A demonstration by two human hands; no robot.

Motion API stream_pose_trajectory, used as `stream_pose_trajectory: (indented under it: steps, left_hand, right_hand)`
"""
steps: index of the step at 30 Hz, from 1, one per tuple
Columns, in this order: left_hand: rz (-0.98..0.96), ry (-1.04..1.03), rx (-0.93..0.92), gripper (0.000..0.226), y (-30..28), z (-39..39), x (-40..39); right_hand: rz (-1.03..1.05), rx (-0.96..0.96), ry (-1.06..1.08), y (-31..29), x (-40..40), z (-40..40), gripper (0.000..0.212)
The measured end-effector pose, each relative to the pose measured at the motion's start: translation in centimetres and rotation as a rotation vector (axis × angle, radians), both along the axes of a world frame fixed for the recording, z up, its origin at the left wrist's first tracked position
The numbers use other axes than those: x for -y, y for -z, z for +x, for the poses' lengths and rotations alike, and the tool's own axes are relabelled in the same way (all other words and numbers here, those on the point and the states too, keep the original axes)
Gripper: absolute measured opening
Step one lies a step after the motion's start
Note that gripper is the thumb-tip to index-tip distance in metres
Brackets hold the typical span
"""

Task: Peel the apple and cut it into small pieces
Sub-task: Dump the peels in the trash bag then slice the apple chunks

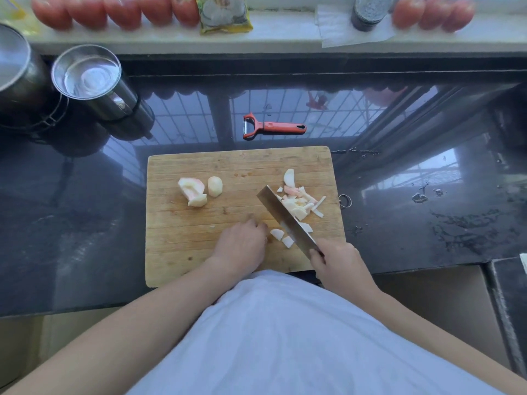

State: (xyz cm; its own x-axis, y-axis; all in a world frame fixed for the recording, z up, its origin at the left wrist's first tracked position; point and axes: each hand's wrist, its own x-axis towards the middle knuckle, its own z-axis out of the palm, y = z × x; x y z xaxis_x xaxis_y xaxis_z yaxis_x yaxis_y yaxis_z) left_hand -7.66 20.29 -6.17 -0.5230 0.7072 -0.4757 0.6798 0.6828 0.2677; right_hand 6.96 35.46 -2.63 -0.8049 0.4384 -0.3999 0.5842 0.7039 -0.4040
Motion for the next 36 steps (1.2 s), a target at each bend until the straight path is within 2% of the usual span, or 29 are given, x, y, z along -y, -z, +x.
stream_pose_trajectory:
  steps: [4, 8, 16, 20, 29, 33, 36]
  left_hand:
    - [-0.081, -0.340, 0.258, 0.030, 0.1, 1.0, -0.5]
    - [-0.032, -0.682, 0.501, 0.029, 0.4, 1.4, -1.3]
    - [0.089, -0.893, 0.682, 0.032, -0.2, 1.7, -1.4]
    - [0.123, -1.012, 0.804, 0.035, 0.2, 1.8, -1.3]
    - [0.131, -0.995, 0.822, 0.028, -0.2, 1.7, -1.3]
    - [0.121, -0.919, 0.768, 0.029, -0.8, 1.7, -1.2]
    - [0.100, -0.879, 0.738, 0.029, -1.0, 1.5, -1.3]
  right_hand:
    - [-0.031, 0.070, -0.035, 0.2, 0.9, -0.6, 0.026]
    - [-0.044, 0.169, -0.109, 0.4, 1.8, -0.7, 0.022]
    - [0.011, 0.170, -0.211, -0.5, 1.5, 0.9, 0.012]
    - [0.050, 0.196, -0.247, 0.0, 1.1, 1.7, 0.018]
    - [0.055, 0.167, -0.256, 0.4, 1.2, 2.1, 0.016]
    - [0.049, 0.130, -0.247, 0.4, 1.2, 2.3, 0.013]
    - [0.096, 0.212, -0.300, 1.0, 1.2, 1.8, 0.016]
